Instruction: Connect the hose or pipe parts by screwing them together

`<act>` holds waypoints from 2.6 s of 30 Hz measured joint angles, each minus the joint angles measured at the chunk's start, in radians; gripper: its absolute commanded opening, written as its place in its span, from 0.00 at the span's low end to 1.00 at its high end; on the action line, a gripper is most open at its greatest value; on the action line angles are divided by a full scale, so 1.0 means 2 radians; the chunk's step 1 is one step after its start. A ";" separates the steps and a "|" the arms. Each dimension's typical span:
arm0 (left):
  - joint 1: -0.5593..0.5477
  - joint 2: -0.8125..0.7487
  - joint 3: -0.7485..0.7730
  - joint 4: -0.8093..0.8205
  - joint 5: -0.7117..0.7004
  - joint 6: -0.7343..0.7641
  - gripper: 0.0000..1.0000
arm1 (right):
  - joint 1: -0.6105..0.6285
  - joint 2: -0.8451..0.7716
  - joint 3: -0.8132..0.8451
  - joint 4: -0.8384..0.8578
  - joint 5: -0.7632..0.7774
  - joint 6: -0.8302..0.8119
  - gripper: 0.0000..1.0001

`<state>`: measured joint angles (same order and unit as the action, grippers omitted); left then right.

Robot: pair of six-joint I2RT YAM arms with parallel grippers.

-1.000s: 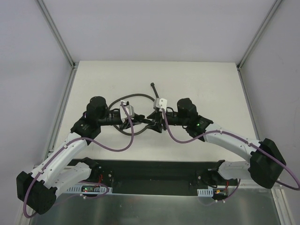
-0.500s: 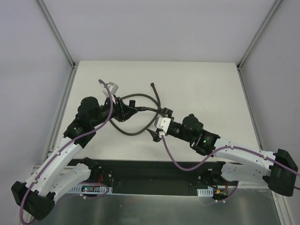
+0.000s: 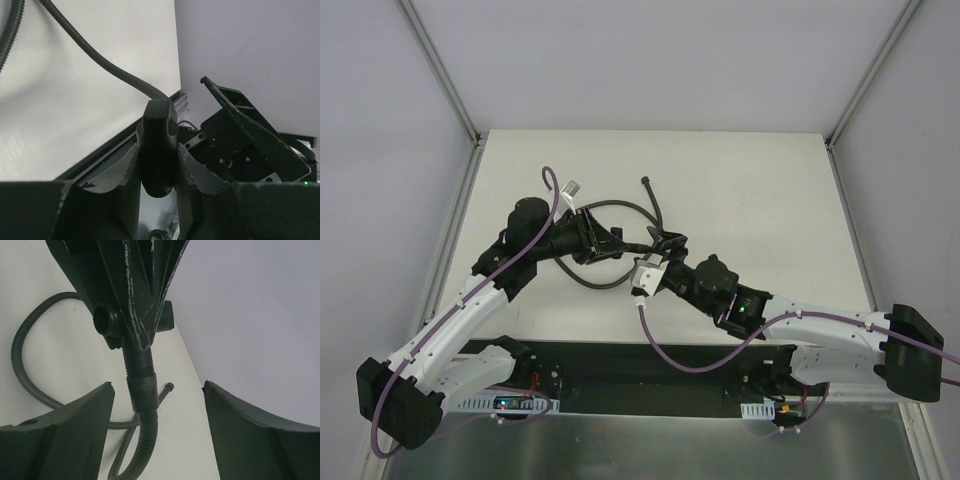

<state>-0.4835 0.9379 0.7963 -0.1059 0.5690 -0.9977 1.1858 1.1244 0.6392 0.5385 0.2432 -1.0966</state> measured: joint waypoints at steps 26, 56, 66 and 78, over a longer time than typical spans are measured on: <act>-0.021 0.019 -0.041 0.100 0.084 0.453 0.00 | -0.159 0.009 0.029 -0.096 -0.338 0.207 0.00; 0.027 0.067 -0.084 0.049 -0.043 0.208 0.00 | -0.183 -0.150 -0.109 -0.092 -0.212 0.335 0.96; 0.030 0.041 -0.166 -0.044 -0.107 0.122 0.00 | -0.183 -0.149 -0.109 -0.096 -0.211 0.344 0.96; 0.072 0.160 -0.122 -0.039 -0.108 0.070 0.00 | -0.183 -0.167 -0.109 -0.096 -0.211 0.343 0.96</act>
<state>-0.3397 1.2579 0.5526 -0.1829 0.3527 -0.8577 0.8204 0.7914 0.4202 0.3470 -0.1783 -0.4114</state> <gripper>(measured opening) 0.262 0.967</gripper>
